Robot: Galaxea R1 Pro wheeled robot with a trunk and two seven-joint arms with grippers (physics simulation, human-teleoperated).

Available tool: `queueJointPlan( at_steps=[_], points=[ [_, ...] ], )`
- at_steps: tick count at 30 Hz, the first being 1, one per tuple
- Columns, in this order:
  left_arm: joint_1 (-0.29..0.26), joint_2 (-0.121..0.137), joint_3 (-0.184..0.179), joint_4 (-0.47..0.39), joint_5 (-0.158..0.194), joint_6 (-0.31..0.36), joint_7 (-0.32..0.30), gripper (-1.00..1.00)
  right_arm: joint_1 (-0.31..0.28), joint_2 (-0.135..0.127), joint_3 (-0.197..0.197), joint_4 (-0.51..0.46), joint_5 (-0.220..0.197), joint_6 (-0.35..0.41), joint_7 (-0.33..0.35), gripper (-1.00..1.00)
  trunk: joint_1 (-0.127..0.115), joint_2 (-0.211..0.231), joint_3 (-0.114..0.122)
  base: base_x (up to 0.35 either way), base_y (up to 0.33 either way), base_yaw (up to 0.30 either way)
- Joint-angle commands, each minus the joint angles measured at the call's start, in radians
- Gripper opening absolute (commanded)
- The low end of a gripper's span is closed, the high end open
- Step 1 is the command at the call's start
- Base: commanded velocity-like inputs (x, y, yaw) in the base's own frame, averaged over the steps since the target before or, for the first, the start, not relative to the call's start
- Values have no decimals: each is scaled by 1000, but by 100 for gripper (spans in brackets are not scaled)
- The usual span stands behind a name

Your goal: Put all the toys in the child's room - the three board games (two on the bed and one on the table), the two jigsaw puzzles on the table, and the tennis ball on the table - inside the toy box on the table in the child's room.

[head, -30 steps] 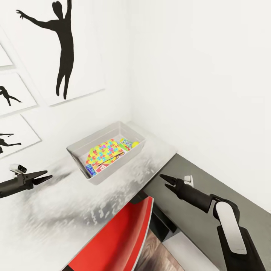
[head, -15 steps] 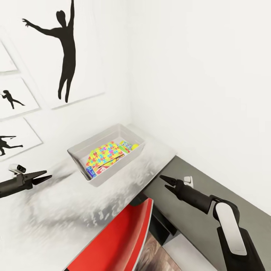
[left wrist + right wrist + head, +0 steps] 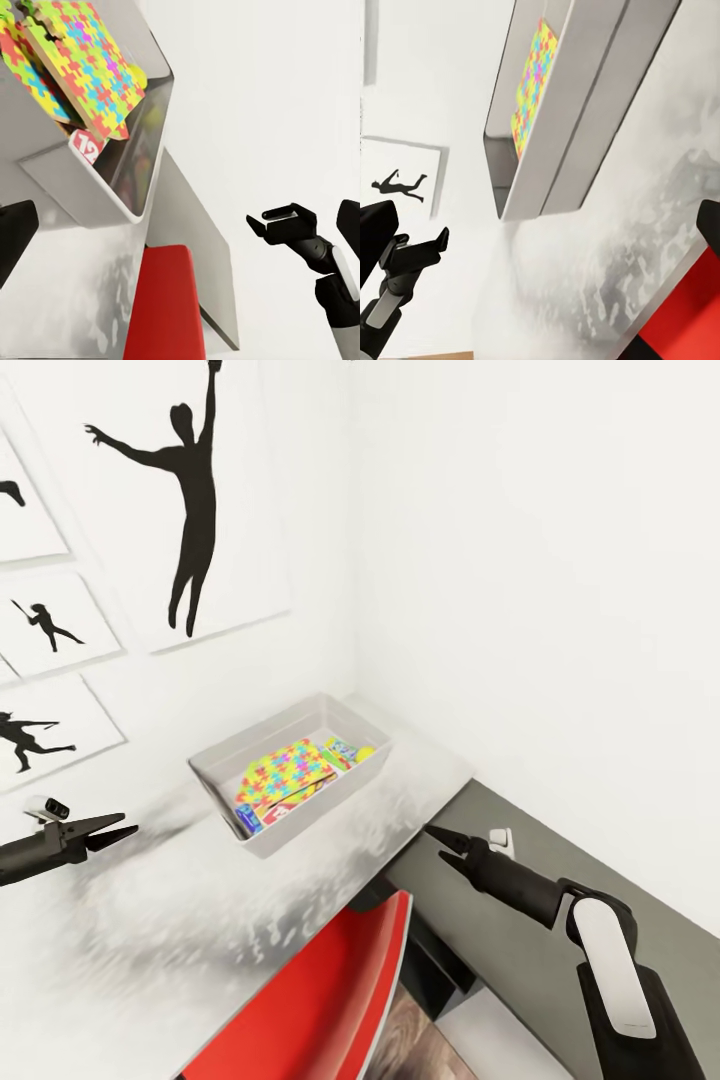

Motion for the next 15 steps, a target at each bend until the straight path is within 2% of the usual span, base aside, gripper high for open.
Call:
queueJointPlan(
  at_steps=[1,7,15],
  points=[
    [-1,0,-1,0,0,11,-4,100,-1,1,-3,0,10,6,10,100,1,-2,0,0,0,127],
    [-1,0,-1,0,1,10,-4,100,-1,1,-3,1,10,6,10,100,1,-2,8,-26,0,132],
    [-1,0,-1,0,1,10,-4,100,-1,1,-4,1,10,6,11,100,1,-2,21,-82,0,77]
  ],
)
